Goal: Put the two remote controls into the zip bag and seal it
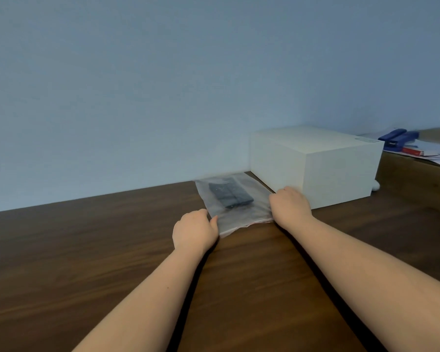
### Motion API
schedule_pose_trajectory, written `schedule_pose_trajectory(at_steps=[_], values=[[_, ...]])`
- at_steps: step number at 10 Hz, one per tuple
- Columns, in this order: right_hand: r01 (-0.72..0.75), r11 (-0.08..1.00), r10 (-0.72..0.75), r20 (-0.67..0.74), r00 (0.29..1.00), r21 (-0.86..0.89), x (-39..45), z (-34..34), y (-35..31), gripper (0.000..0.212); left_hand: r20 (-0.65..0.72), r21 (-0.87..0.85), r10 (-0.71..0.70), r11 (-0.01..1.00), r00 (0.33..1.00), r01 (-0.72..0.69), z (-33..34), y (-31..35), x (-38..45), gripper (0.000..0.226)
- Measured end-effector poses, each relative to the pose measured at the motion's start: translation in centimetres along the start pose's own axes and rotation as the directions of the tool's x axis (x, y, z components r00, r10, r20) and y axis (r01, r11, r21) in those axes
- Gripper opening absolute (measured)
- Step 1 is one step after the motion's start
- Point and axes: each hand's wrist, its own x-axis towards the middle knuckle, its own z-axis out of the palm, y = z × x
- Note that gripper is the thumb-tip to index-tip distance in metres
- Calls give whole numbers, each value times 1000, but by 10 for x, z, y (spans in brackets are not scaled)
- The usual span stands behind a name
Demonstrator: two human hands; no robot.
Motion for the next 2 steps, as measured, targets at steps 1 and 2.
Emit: schedule_pose_trajectory(at_steps=[1, 2], values=[[4, 1000, -4, 11, 1000, 16, -11, -3, -4, 28, 39, 25, -21, 999, 999, 20, -8, -2, -14, 34], [-26, 998, 28, -19, 999, 60, -16, -1, -7, 26, 35, 16, -41, 999, 999, 41, -13, -5, -22, 34]])
